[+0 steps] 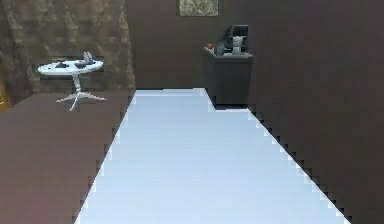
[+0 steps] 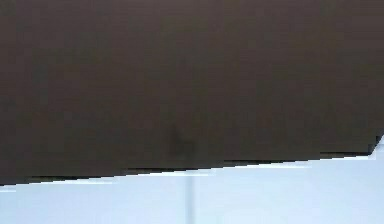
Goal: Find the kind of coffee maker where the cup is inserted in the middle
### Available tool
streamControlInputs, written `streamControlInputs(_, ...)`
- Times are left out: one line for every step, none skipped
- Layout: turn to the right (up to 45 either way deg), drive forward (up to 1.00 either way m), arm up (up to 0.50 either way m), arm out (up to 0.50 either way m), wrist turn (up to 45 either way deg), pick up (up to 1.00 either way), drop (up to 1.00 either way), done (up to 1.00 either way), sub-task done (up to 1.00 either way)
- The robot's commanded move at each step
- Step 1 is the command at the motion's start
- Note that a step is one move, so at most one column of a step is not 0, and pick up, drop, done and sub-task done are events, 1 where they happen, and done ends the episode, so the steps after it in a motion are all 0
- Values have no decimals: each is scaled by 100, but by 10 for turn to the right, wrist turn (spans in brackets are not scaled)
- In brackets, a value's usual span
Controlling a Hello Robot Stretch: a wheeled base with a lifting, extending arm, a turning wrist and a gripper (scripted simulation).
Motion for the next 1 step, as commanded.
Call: streamControlInputs(0,100,0,0,0,0,0,0,0)
